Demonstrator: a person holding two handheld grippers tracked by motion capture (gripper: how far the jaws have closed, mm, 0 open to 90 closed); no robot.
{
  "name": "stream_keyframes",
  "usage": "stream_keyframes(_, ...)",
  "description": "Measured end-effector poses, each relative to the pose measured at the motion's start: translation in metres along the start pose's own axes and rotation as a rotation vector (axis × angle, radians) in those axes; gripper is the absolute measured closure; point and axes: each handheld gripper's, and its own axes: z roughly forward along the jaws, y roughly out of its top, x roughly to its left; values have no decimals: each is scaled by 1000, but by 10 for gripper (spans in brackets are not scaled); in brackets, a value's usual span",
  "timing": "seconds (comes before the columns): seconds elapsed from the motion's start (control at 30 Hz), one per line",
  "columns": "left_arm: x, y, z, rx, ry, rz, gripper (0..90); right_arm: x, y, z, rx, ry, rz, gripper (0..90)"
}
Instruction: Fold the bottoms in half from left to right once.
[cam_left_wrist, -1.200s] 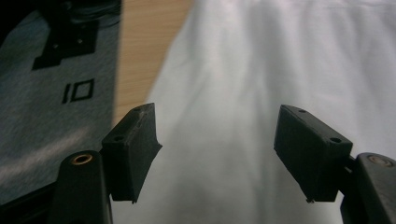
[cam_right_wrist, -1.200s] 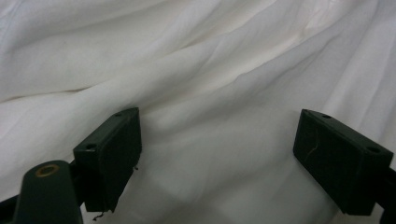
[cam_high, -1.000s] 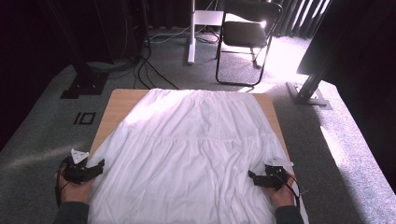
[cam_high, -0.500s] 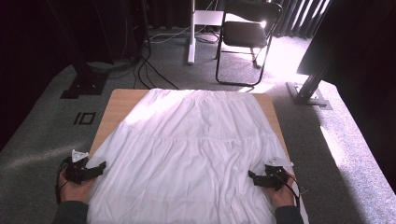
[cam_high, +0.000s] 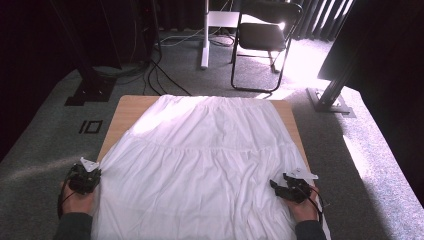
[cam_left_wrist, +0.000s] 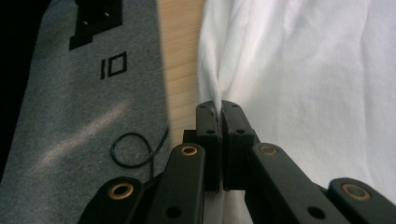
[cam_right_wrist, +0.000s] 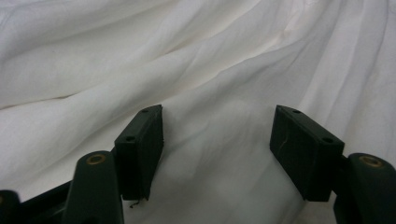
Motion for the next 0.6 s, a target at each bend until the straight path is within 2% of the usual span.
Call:
stream_keyframes(0.03,0,0,0,0,0,0,886,0,0,0,0,0,-2,346)
stream_keyframes(0.07,10,0,-4,-3,28,-3,886,0,0,0,1,1,-3,346)
stream_keyframes(0.2,37,-3,-12,-1,102,-42,887,0,0,0,1,1,-3,346)
stream_keyframes(0.23,37,-3,-12,-1,102,-42,887,0,0,0,1,1,-3,346)
stream_keyframes(0.27,51,-7,-16,7,146,-81,888,0,0,0,1,0,-4,345)
stream_keyframes(0.3,51,-7,-16,7,146,-81,888,0,0,0,1,0,-4,345)
stream_keyframes(0.37,59,-10,-23,4,168,-108,888,0,0,0,1,0,-4,345)
stream_keyframes(0.4,57,-10,-29,-19,148,-99,887,0,0,0,1,-1,-3,345)
stream_keyframes(0.5,52,-7,-36,-34,146,-81,887,0,0,0,1,-1,-4,345)
stream_keyframes(0.53,49,-4,-40,-53,134,-81,887,0,0,0,1,-1,-4,345)
stream_keyframes(0.57,44,3,-49,-106,76,-89,887,0,0,0,0,-1,-4,345)
stream_keyframes(0.6,40,7,-54,-131,50,-83,887,0,0,0,0,-1,-4,345)
